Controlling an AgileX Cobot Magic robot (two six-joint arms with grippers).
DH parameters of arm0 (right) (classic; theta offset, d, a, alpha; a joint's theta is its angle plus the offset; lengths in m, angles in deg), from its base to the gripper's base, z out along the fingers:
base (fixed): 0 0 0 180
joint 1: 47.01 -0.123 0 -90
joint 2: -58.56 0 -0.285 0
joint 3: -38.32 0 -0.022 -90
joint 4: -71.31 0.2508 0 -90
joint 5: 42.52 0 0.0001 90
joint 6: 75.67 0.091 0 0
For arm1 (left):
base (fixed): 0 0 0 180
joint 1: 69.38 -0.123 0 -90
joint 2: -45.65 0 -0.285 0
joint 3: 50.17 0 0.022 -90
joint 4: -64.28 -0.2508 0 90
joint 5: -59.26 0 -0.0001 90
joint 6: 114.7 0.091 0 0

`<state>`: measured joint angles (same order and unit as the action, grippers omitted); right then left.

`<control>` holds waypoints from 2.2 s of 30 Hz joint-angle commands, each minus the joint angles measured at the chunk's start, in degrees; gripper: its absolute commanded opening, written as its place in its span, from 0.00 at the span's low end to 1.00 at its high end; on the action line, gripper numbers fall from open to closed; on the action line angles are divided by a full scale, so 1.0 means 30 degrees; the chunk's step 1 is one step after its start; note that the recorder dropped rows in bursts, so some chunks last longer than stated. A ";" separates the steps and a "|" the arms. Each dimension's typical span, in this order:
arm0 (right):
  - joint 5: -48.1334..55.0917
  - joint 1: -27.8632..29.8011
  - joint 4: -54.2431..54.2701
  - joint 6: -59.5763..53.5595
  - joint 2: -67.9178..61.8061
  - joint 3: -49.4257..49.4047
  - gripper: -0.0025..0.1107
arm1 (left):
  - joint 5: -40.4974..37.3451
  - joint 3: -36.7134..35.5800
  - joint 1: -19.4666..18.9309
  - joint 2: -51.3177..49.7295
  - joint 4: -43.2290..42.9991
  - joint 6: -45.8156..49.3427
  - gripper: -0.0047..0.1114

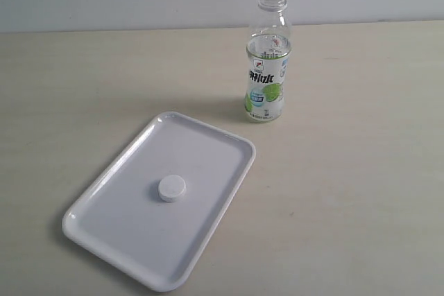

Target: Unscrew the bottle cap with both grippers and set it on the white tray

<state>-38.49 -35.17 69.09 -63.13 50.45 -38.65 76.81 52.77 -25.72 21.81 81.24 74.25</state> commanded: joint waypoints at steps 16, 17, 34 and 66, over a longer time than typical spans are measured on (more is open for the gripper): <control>0.0067 0.0105 0.0097 -0.0004 0.0107 -0.0085 0.02 | -0.0244 -0.0052 -0.0351 0.1662 -0.0168 0.1603 0.04; 0.0067 0.0105 0.0097 -0.0004 0.0107 -0.0085 0.02 | -0.0573 -0.0052 -0.0704 0.2275 -0.0174 0.1960 0.04; 0.0067 0.0105 0.0086 -0.0004 0.0107 -0.0085 0.02 | -0.7007 -0.0052 -1.2145 0.5350 -0.0093 0.3079 0.04; 0.0067 0.0105 0.0122 -0.0004 0.0107 -0.0085 0.02 | -0.7337 -0.0052 -1.2450 0.5350 -0.7127 -0.6153 0.04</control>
<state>-38.27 -35.17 69.50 -63.13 50.45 -38.65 54.95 52.77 -62.99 37.46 60.20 56.35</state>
